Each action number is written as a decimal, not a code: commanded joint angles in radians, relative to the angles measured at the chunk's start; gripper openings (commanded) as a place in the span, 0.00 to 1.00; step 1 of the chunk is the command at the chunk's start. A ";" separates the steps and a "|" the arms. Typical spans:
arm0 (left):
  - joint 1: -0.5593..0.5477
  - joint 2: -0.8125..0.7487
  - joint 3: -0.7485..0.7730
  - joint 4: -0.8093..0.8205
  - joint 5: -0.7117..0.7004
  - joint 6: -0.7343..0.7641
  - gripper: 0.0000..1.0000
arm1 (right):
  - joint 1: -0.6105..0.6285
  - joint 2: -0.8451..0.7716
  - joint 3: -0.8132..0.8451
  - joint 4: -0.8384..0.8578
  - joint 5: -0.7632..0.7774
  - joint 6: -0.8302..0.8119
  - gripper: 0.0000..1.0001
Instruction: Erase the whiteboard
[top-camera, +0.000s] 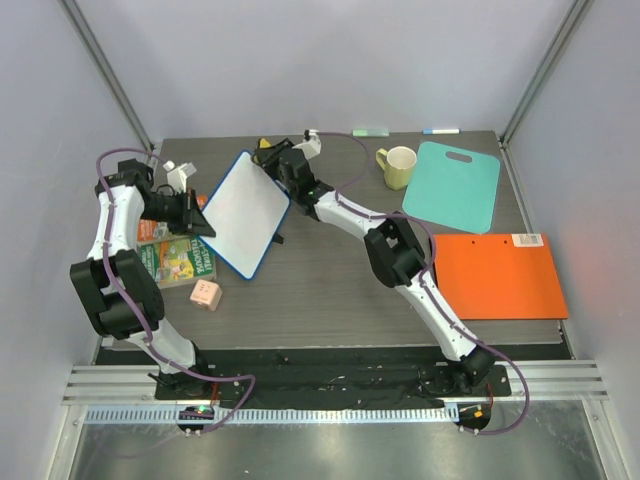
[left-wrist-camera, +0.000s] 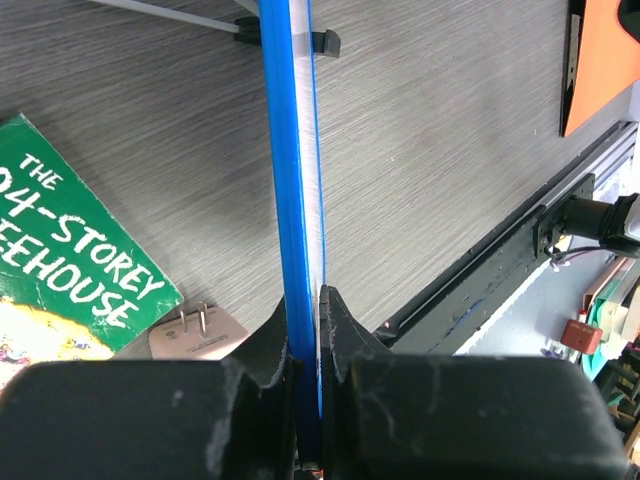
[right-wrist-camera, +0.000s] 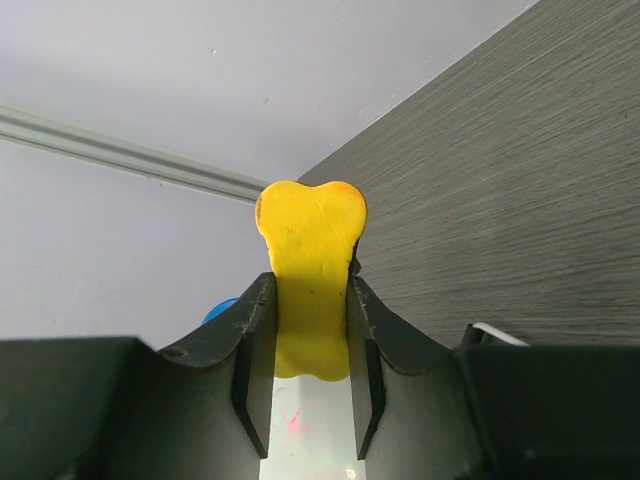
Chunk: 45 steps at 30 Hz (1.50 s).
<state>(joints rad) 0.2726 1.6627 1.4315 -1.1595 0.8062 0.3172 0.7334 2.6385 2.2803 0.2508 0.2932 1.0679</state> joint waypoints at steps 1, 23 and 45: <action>-0.044 -0.032 -0.005 -0.045 0.059 0.198 0.00 | 0.047 0.009 -0.111 0.011 -0.083 -0.005 0.01; -0.046 -0.035 -0.028 -0.026 0.034 0.198 0.00 | 0.238 -0.146 -0.314 -0.123 -0.161 -0.163 0.01; -0.044 -0.058 -0.068 0.024 0.047 0.169 0.00 | 0.111 -0.272 -0.866 0.189 -0.075 -0.074 0.01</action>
<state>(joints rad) 0.2817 1.6402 1.3773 -1.1347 0.8009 0.3786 0.8925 2.2498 1.4673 0.5800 0.2852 0.9848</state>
